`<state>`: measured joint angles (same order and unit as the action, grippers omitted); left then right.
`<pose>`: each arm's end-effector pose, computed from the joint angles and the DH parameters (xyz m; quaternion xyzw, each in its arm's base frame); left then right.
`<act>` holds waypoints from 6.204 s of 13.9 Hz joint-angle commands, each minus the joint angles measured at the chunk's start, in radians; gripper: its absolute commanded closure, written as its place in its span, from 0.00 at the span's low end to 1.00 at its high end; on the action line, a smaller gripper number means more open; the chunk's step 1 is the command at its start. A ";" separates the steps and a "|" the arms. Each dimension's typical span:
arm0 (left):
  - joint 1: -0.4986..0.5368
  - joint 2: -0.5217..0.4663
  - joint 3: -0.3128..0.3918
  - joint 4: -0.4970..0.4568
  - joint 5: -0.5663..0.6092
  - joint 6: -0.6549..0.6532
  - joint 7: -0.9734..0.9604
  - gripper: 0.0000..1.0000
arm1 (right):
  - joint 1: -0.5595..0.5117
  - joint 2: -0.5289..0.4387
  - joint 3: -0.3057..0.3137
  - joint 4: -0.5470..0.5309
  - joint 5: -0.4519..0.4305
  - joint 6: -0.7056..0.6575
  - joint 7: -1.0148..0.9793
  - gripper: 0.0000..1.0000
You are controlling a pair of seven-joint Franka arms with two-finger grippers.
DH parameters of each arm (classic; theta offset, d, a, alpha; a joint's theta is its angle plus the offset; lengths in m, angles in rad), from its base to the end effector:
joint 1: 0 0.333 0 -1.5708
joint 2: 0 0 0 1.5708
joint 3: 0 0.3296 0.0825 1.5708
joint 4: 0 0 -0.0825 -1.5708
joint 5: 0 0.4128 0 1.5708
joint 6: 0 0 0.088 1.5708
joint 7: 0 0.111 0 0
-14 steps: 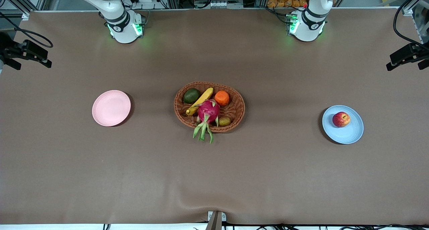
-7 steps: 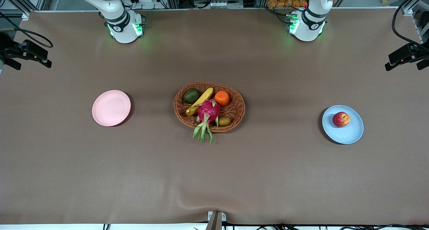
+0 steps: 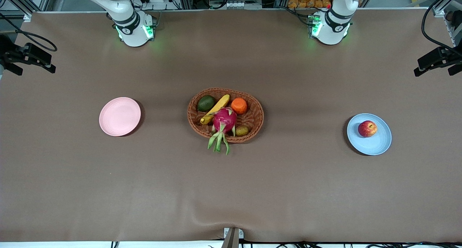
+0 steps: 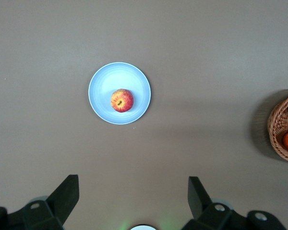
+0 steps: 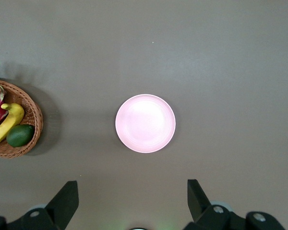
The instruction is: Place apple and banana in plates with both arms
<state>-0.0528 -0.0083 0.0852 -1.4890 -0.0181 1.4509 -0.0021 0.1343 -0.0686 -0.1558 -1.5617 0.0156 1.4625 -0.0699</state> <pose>0.5679 0.0165 0.6690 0.9997 0.0163 -0.0148 0.0096 0.5495 -0.0133 0.6677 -0.9995 -0.0252 0.0151 0.0138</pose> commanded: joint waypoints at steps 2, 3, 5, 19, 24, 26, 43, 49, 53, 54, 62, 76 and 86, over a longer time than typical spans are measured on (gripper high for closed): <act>-0.006 0.001 -0.001 0.004 0.018 -0.004 -0.002 0.00 | 0.001 -0.016 -0.002 0.005 0.004 -0.005 -0.001 0.00; -0.006 0.001 0.001 0.003 0.018 -0.004 0.001 0.00 | 0.001 -0.016 -0.002 0.005 0.004 -0.005 -0.001 0.00; -0.006 0.001 -0.001 0.006 0.020 -0.004 -0.001 0.00 | 0.001 -0.016 -0.002 0.005 0.004 -0.005 -0.001 0.00; -0.004 0.001 0.001 0.006 0.020 -0.004 0.007 0.00 | 0.001 -0.017 -0.002 0.006 0.001 -0.007 -0.002 0.00; 0.002 0.004 0.001 0.004 0.020 -0.004 0.016 0.00 | 0.001 -0.016 -0.002 0.006 0.001 -0.004 -0.002 0.00; 0.001 0.002 0.001 0.006 0.020 -0.004 0.013 0.00 | -0.001 -0.016 -0.002 0.006 0.001 -0.004 -0.001 0.00; -0.004 0.004 0.001 0.006 0.021 -0.004 0.008 0.00 | 0.001 -0.016 -0.002 0.012 0.001 0.001 -0.002 0.00; -0.004 0.011 0.001 0.007 0.020 -0.004 0.005 0.00 | -0.007 -0.016 -0.004 0.017 0.001 0.004 -0.002 0.00; 0.001 0.013 0.001 0.003 0.020 -0.004 0.011 0.00 | -0.004 -0.007 -0.004 -0.012 0.001 0.006 -0.002 0.00; 0.004 0.014 0.001 0.004 0.020 -0.004 0.016 0.00 | 0.004 -0.005 -0.004 -0.023 0.001 0.006 -0.002 0.00; -0.002 0.014 0.001 0.004 0.015 -0.004 0.011 0.00 | -0.036 -0.008 -0.008 -0.009 -0.003 0.001 -0.018 0.00; -0.004 0.014 0.001 0.003 0.017 -0.004 0.011 0.00 | 0.442 0.330 0.002 -0.009 0.023 0.241 0.627 0.00; 0.002 0.014 0.001 0.001 0.017 -0.004 0.017 0.00 | 0.554 0.624 0.002 0.028 0.247 0.509 1.085 0.39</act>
<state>-0.0521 0.0048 0.0854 -1.4953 -0.0181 1.4509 -0.0020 0.6637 0.4972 -0.1407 -1.5771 0.2414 1.9605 0.9424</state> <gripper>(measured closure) 0.000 0.348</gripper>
